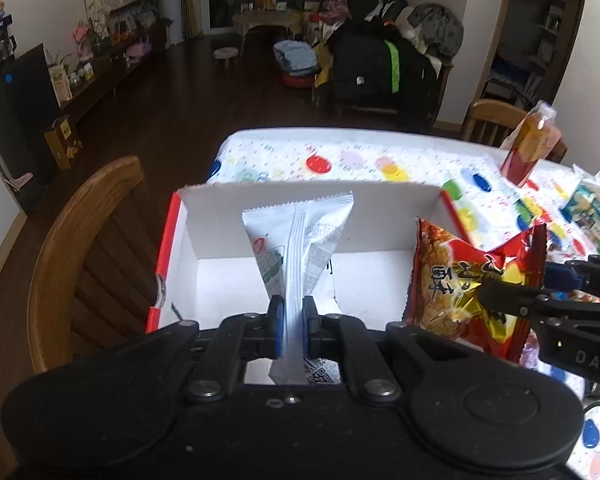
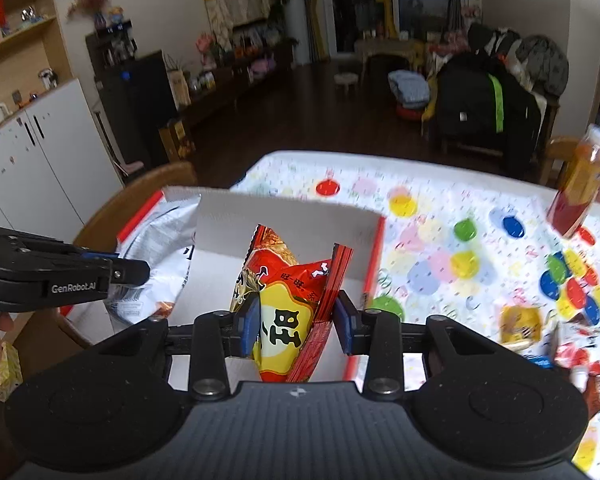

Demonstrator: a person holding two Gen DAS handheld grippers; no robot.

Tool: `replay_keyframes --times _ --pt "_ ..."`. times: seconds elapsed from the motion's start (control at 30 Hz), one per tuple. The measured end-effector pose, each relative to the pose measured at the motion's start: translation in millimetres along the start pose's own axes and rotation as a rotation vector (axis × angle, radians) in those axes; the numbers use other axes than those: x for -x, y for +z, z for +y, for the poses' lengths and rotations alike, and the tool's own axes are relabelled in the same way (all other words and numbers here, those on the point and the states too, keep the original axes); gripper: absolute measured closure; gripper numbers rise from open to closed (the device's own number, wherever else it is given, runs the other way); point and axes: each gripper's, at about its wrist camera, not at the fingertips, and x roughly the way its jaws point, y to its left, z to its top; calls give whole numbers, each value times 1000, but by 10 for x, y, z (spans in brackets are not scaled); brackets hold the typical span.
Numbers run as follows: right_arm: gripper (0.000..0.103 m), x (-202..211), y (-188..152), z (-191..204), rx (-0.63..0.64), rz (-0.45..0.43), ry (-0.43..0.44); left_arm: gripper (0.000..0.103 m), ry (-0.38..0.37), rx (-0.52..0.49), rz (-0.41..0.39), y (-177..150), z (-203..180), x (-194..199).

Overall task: Organize snacks
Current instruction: 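Lower both snacks into the red box and open both tools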

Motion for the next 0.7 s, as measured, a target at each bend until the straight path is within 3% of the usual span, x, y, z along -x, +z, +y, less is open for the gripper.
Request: replay_keyframes --times 0.37,0.7 --pt "66 -467 -101 163 26 96 12 97 33 -45 91 -147 136 -411" --pt "64 -661 -211 239 49 168 -5 96 14 -93 194 -305 50 -699"
